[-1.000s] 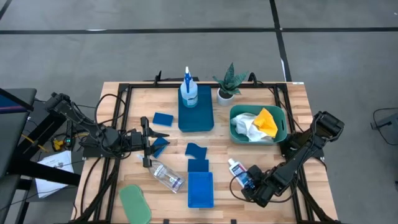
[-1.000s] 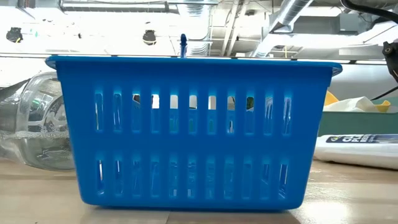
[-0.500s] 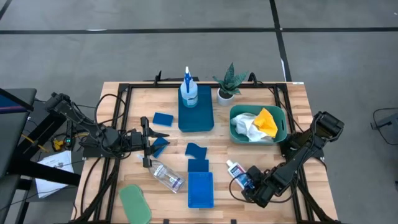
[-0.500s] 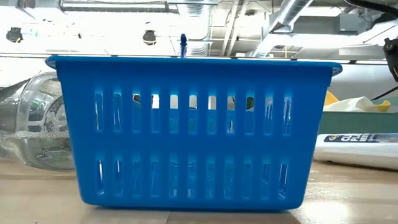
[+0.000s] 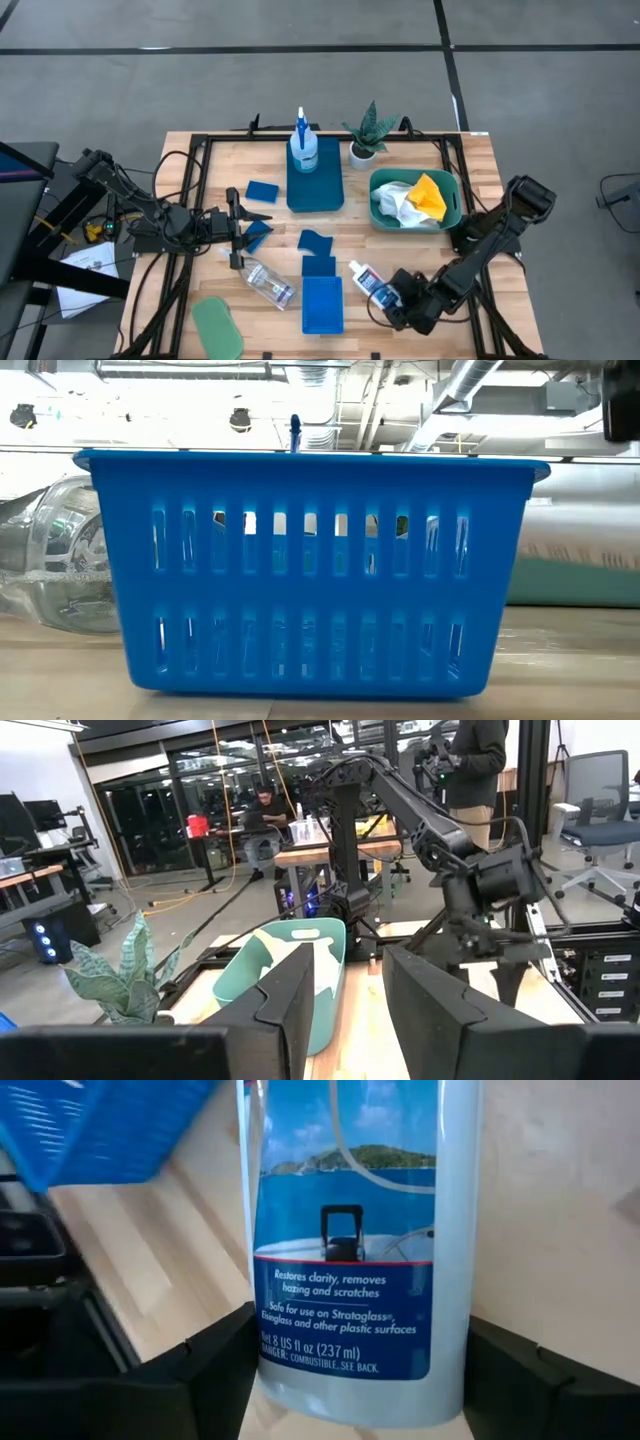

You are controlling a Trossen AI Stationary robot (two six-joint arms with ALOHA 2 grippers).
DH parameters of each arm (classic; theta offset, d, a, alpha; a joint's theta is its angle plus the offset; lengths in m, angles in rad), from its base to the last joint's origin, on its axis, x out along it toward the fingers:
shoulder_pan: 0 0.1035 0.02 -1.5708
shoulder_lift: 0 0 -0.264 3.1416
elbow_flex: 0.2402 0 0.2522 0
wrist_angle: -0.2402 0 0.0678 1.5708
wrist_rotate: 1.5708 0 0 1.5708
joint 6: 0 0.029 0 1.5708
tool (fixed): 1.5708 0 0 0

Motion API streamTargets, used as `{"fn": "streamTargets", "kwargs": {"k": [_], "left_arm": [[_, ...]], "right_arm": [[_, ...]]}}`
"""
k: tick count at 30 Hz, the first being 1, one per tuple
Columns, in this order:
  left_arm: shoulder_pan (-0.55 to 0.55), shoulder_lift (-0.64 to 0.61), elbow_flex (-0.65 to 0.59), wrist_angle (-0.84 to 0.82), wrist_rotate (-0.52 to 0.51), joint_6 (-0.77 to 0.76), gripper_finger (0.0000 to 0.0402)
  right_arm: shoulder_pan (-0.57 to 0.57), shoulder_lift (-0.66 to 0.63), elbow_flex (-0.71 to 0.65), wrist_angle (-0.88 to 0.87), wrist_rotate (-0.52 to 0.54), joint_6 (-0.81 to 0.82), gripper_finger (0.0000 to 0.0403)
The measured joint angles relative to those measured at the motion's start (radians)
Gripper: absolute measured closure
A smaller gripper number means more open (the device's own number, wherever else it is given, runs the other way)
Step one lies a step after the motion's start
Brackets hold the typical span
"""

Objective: Pick & Place Kitchen Items
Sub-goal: Put the white plastic restorer bottle into the blue bin

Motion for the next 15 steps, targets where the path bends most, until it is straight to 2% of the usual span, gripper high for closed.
{"fn": "streamTargets", "kwargs": {"k": [6, 10, 15], "left_arm": [[0.000, 0.014, 0.000, 0.000, 0.023, 0.007, 0.0284], [0.000, 0.038, 0.000, 0.016, 0.132, 0.035, 0.0284], [0.000, 0.069, 0.000, 0.064, 0.252, 0.075, 0.0284]], "right_arm": [[0.024, -0.066, 0.000, 0.027, 0.144, -0.092, 0.0127], [0.031, -0.088, 0.000, 0.084, 0.227, -0.230, 0.0127], [0.023, -0.093, 0.000, 0.174, 0.280, -0.401, 0.0127]]}}
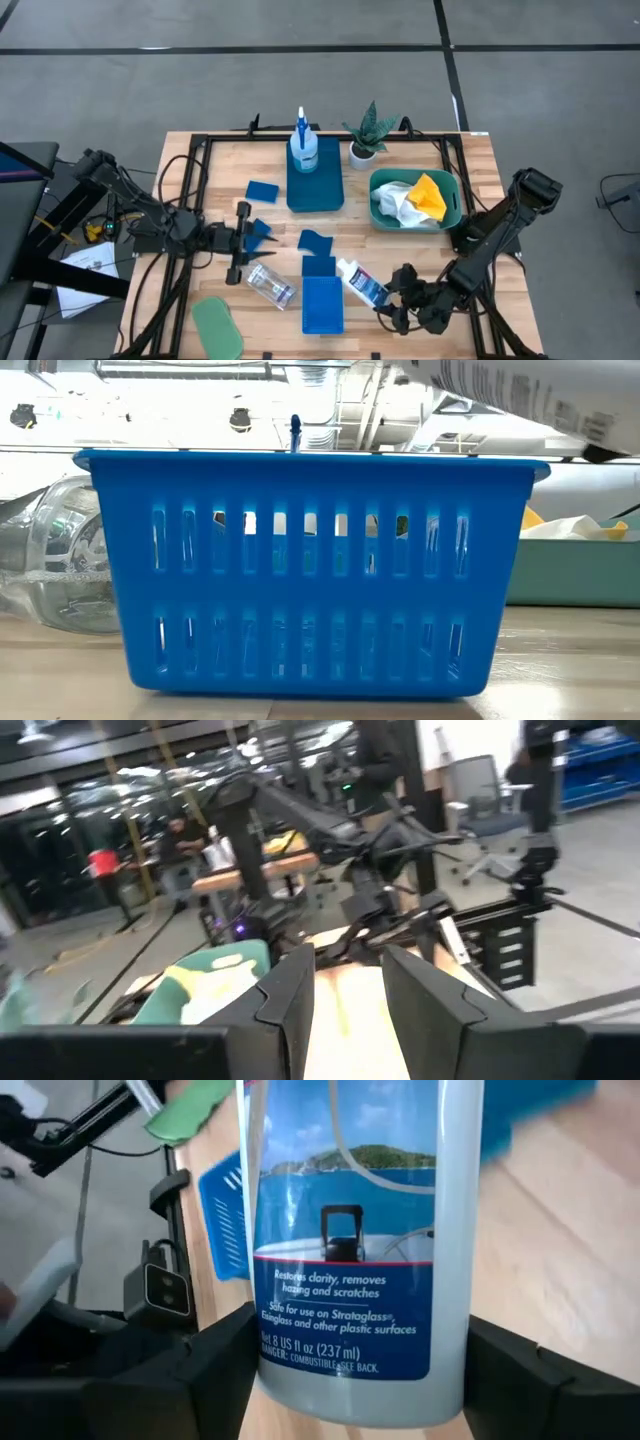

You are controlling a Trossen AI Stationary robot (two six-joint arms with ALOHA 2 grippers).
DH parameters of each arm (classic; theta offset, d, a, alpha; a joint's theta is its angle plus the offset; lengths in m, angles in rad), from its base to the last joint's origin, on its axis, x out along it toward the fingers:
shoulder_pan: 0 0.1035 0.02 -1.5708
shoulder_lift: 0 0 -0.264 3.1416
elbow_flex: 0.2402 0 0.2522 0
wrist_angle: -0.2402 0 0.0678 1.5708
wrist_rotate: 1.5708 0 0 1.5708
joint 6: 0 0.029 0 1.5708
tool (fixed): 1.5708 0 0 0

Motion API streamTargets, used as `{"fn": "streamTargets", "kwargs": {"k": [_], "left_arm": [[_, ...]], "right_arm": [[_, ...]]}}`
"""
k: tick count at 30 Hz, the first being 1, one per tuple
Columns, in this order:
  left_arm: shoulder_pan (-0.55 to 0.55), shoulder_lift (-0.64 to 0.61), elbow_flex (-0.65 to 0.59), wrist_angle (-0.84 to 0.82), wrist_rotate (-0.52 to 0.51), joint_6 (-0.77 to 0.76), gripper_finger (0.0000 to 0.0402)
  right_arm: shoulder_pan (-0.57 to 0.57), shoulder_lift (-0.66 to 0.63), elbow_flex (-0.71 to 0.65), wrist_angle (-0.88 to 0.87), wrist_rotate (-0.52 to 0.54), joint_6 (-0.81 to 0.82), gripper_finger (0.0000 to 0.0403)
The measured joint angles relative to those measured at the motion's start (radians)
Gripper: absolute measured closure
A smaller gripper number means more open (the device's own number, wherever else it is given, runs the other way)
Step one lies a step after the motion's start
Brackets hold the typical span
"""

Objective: Pick & Place Kitchen Items
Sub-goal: Put the white plastic restorer bottle into the blue bin

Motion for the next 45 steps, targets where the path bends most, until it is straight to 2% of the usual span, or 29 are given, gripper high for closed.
{"fn": "streamTargets", "kwargs": {"k": [6, 13, 25, 33, 40, 45], "left_arm": [[0.000, 0.028, 0.000, 0.044, 0.040, 0.062, 0.0284], [0.000, 0.035, 0.000, 0.045, 0.043, 0.068, 0.0276], [0.002, 0.074, 0.000, 0.037, 0.044, 0.065, 0.0189], [0.002, 0.081, 0.000, 0.053, 0.023, 0.068, 0.0167], [0.002, 0.081, 0.000, 0.045, -0.038, 0.070, 0.0166], [-0.008, 0.081, 0.001, 0.028, -0.079, 0.143, 0.0167]], "right_arm": [[-0.029, 0.000, 0.000, 0.101, 0.047, -0.242, 0.0127], [-0.072, 0.000, 0.000, 0.233, 0.076, -0.514, 0.0127], [-0.222, 0.000, 0.001, 0.226, 0.108, -0.739, 0.0127], [-0.319, 0.000, 0.111, 0.041, 0.135, -0.898, 0.0127], [-0.329, 0.020, 0.191, -0.049, 0.283, -1.106, 0.0127], [-0.317, 0.071, 0.240, -0.106, 0.410, -1.236, 0.0127]]}}
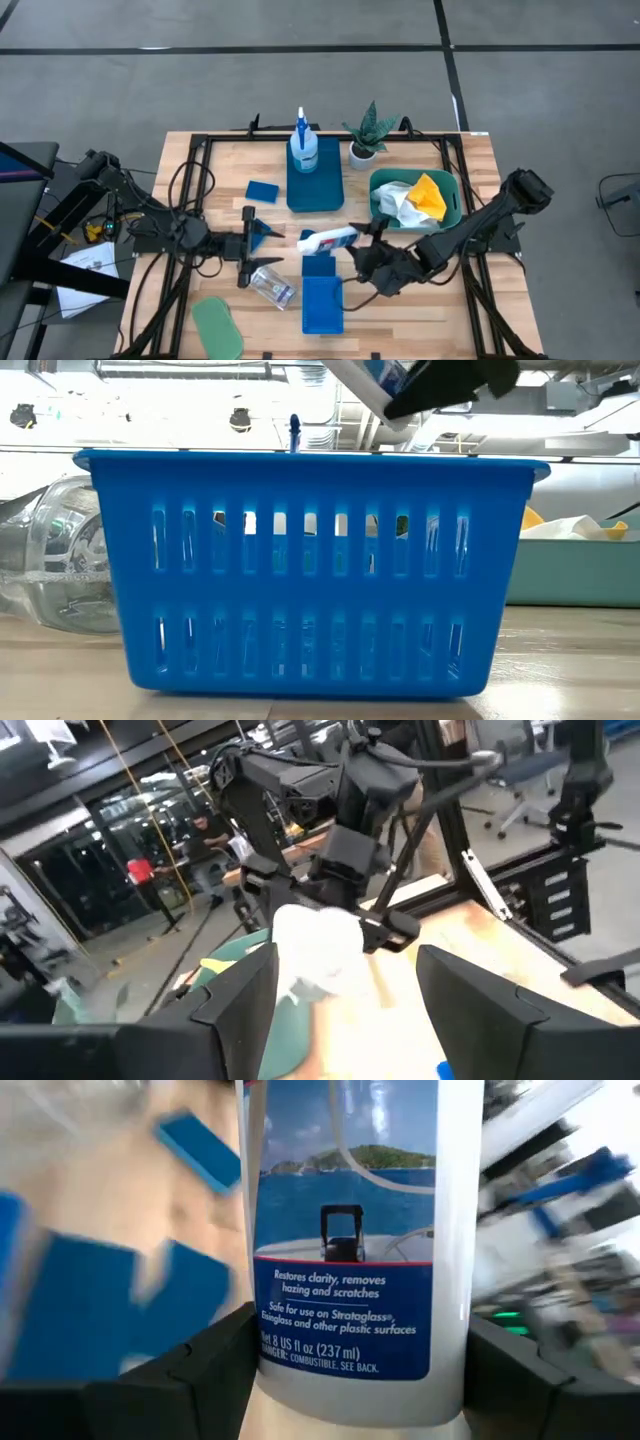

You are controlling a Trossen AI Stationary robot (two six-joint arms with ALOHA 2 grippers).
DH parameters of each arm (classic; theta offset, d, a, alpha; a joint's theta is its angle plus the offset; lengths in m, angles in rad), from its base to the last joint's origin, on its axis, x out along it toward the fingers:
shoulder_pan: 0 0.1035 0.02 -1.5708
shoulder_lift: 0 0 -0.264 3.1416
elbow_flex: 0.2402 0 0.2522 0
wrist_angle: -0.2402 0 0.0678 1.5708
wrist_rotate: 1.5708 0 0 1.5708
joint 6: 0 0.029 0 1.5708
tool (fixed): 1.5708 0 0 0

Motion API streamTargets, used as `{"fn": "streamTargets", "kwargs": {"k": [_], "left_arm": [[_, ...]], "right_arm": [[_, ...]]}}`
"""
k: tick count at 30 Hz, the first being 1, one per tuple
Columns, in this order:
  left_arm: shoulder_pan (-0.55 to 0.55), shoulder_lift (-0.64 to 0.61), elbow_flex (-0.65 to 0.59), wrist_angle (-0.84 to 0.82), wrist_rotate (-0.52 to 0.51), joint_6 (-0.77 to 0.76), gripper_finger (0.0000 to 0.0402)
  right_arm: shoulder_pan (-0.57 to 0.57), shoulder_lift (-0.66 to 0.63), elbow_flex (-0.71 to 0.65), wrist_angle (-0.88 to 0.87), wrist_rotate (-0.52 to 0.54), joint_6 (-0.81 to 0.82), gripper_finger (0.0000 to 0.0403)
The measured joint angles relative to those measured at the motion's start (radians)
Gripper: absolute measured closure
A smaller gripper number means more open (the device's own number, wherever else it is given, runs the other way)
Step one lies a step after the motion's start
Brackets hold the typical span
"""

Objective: Pick & Place Kitchen Items
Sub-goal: Put the white plastic restorer bottle into the blue bin

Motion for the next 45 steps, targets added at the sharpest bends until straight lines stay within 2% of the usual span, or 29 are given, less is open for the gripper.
{"fn": "streamTargets", "kwargs": {"k": [4, 10, 13, 16, 20, 25, 33, 42, 45], "left_arm": [[-0.027, 0.004, 0.000, -0.010, -0.087, 0.091, 0.0163], [-0.084, 0.054, 0.000, -0.072, -0.273, 0.191, 0.0142], [-0.092, 0.096, 0.000, -0.027, -0.377, 0.284, 0.0124], [-0.093, 0.139, 0.000, 0.107, -0.441, 0.415, 0.0111], [-0.099, 0.181, 0.000, 0.242, -0.448, 0.547, 0.0108], [-0.106, 0.191, 0.000, 0.321, -0.448, 0.604, 0.0113], [-0.125, 0.188, 0.000, 0.357, -0.433, 0.587, 0.0130], [-0.129, 0.188, 0.000, 0.349, -0.280, 0.521, 0.0131], [-0.118, 0.188, 0.000, 0.341, -0.261, 0.507, 0.0131]], "right_arm": [[0.009, 0.067, 0.066, -0.043, 0.129, -0.103, 0.0127], [0.013, 0.160, 0.159, -0.044, 0.321, -0.219, 0.0127], [0.011, 0.180, 0.199, -0.041, 0.347, -0.221, 0.0127], [0.011, 0.194, 0.227, -0.041, 0.352, -0.211, 0.0127], [0.011, 0.194, 0.232, -0.046, 0.403, -0.202, 0.0127], [0.025, 0.188, 0.232, -0.063, 0.421, -0.192, 0.0127], [0.043, 0.189, 0.232, -0.091, 0.364, -0.189, 0.0127], [0.032, 0.193, 0.232, -0.090, 0.326, -0.178, 0.0127], [0.030, 0.193, 0.232, -0.089, 0.318, -0.175, 0.0127]]}}
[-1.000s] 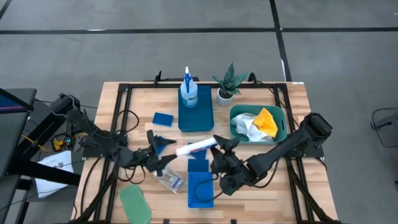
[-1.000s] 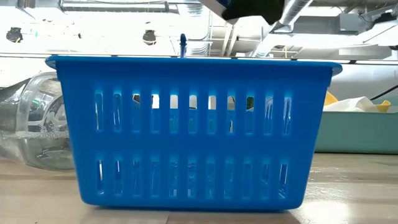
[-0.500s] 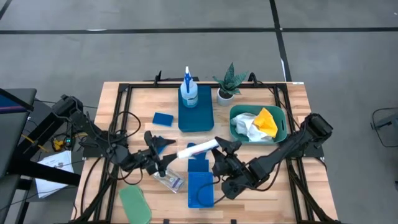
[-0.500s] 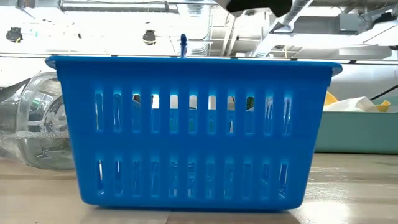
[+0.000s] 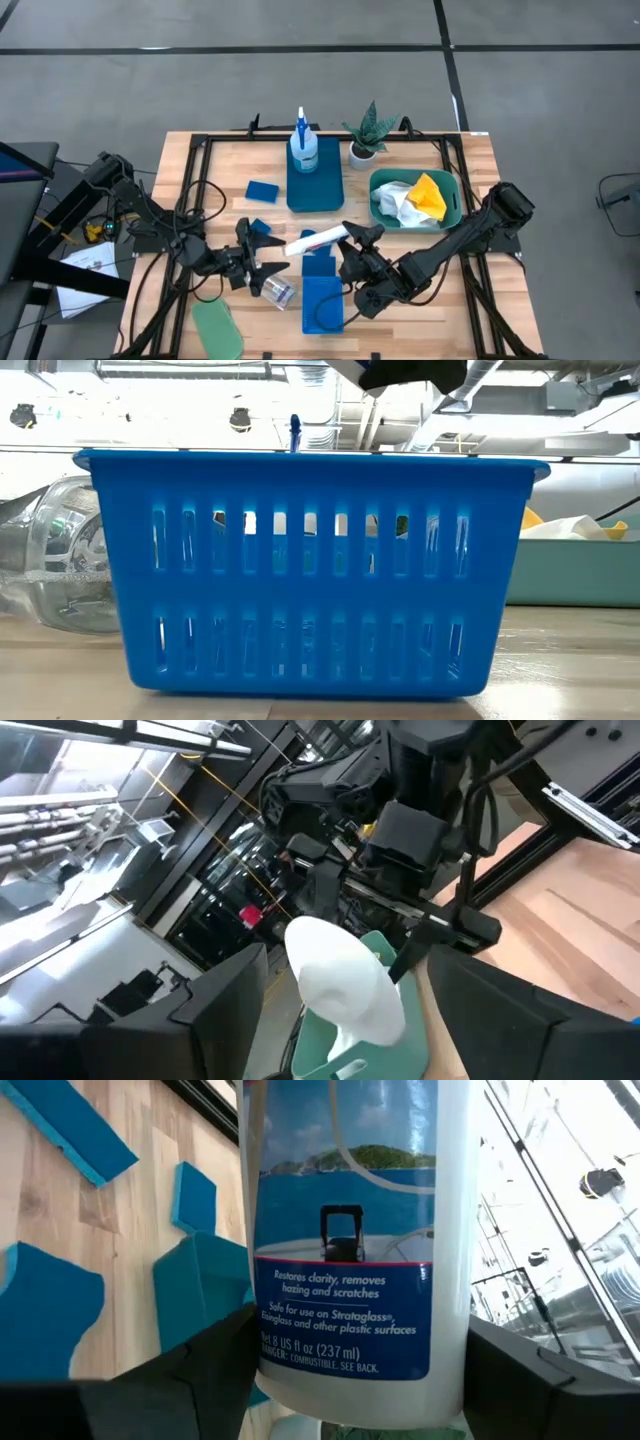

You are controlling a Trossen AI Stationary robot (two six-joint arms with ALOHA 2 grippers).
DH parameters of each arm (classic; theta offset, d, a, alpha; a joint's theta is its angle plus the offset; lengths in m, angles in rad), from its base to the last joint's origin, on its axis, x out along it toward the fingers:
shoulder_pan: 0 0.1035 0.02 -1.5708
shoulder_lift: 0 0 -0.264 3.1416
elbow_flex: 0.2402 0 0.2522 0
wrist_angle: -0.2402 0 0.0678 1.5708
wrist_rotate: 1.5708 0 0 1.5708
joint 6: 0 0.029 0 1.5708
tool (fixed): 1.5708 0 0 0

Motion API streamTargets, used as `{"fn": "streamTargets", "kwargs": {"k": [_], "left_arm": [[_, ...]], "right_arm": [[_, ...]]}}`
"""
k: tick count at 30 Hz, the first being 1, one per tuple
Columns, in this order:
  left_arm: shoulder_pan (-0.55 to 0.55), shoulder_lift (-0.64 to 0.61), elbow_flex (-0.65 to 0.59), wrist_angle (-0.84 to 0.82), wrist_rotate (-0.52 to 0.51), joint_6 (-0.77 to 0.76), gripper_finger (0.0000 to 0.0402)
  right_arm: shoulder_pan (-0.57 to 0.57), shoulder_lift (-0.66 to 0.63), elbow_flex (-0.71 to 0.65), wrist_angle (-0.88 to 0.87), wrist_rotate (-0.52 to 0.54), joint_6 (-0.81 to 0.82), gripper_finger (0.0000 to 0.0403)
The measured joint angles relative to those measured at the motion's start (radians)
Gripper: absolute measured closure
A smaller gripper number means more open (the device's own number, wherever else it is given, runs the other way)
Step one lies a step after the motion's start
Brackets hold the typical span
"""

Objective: Pick & Place Kitchen Items
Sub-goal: Put the white plastic restorer bottle into the blue bin

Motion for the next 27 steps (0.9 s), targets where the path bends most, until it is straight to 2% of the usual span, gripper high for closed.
{"fn": "streamTargets", "kwargs": {"k": [5, 8, 14, 27], "left_arm": [[0.032, 0.000, 0.000, 0.000, 0.065, -0.043, 0.0131], [0.057, 0.000, 0.000, -0.002, 0.068, -0.051, 0.0133], [0.073, 0.000, 0.000, -0.006, 0.118, -0.070, 0.0154], [0.075, 0.000, 0.000, -0.011, 0.119, -0.074, 0.0201]], "right_arm": [[-0.003, 0.000, 0.000, 0.004, -0.004, 0.002, 0.0127], [-0.004, 0.000, 0.000, 0.006, -0.004, 0.008, 0.0127], [-0.004, 0.000, 0.000, 0.006, -0.004, 0.009, 0.0127], [-0.004, 0.000, 0.000, 0.009, -0.004, 0.010, 0.0127]]}}
